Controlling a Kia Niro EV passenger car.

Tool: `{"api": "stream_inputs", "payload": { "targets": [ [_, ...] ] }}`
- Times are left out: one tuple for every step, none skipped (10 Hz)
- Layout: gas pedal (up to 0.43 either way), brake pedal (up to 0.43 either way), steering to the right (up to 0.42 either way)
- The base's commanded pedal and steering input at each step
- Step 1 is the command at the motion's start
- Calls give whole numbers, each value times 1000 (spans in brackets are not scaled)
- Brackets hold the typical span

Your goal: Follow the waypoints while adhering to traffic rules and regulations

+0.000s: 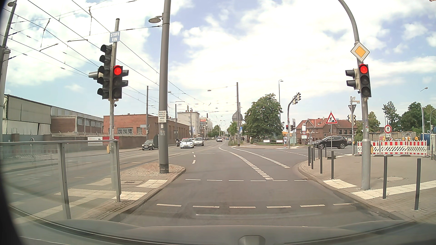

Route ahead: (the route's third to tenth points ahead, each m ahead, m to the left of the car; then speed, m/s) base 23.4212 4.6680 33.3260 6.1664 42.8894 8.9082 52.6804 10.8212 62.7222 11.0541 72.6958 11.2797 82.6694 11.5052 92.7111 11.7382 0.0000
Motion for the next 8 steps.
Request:
{"api": "stream_inputs", "payload": {
  "targets": [
    [0, 293, -11],
    [0, 293, -11],
    [0, 293, -11],
    [0, 293, -11],
    [0, 293, -12],
    [0, 293, -11],
    [0, 293, -12],
    [0, 299, -11]
  ]
}}
